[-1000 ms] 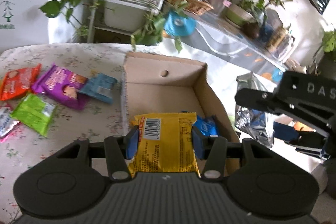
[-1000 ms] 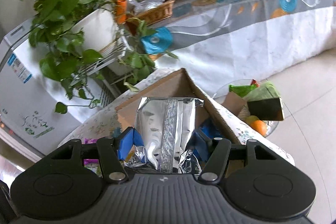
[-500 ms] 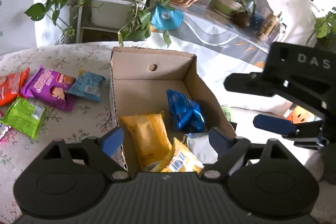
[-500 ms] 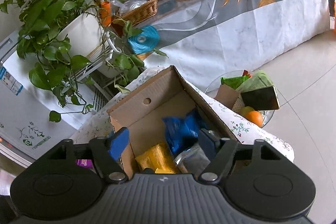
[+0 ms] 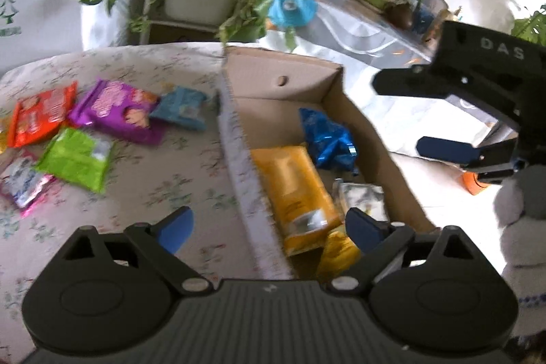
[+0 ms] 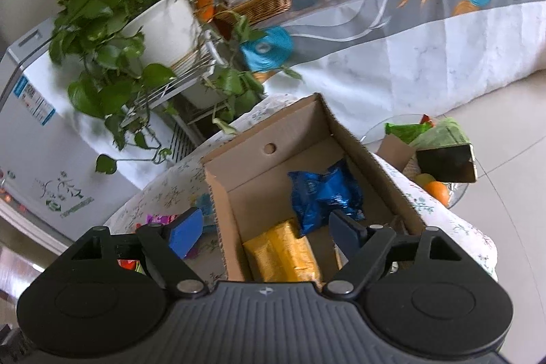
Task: Organize snacks
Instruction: 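Open both tools to drop the bags into the box, then move both tools back over the remaining snack bags on the table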
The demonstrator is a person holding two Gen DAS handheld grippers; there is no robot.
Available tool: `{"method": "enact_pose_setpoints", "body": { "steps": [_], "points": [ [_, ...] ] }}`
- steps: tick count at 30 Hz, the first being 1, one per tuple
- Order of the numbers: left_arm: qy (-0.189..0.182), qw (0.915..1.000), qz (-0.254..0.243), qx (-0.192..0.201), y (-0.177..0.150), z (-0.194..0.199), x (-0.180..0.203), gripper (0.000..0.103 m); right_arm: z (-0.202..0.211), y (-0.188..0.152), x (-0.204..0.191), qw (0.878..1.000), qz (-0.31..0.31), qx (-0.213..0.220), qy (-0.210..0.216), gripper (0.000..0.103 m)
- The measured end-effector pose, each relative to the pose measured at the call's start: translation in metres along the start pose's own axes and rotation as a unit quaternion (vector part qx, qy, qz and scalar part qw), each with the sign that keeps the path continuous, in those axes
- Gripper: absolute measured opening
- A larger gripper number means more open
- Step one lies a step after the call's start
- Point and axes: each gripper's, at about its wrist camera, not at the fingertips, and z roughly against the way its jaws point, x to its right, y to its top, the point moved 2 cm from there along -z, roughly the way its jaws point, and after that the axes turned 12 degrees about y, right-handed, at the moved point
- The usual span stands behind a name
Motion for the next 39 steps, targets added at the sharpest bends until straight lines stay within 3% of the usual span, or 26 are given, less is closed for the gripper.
{"method": "enact_pose_setpoints", "body": {
  "steps": [4,14,21,27,30,33,35,39],
  "points": [
    [0.011,0.9998,0.017,-0.004,0.001,0.003,-0.027,0.095,-0.006,-0.003,-0.008,1.0,0.012,-0.009,0.007,0.087],
    [0.086,0.9944,0.058,0.022,0.021,0.009,-0.102,0.096,-0.022,-0.015,-0.038,0.997,0.065,-0.033,0.032,0.09],
    [0.139,0.9845,0.101,0.036,0.045,0.007,-0.159,0.096,-0.039,-0.025,-0.058,0.993,0.092,-0.053,0.042,0.09],
    [0.181,0.9759,0.12,0.022,0.049,-0.006,-0.198,0.097,-0.056,-0.038,-0.078,0.987,0.123,-0.077,0.062,0.09],
    [0.199,0.9753,0.096,0.005,0.044,-0.018,-0.205,0.096,-0.066,-0.047,-0.089,0.982,0.15,-0.09,0.076,0.09],
    [0.221,0.9747,0.029,-0.011,0.039,-0.029,-0.198,0.096,-0.078,-0.057,-0.096,0.975,0.176,-0.109,0.082,0.09],
    [0.199,0.9793,-0.031,-0.013,0.037,-0.035,-0.19,0.096,-0.089,-0.064,-0.099,0.969,0.193,-0.128,0.086,0.09],
    [0.181,0.9769,-0.114,0.009,0.031,-0.04,-0.181,0.096,-0.109,-0.073,-0.103,0.959,0.223,-0.152,0.088,0.09]
  ]
}}
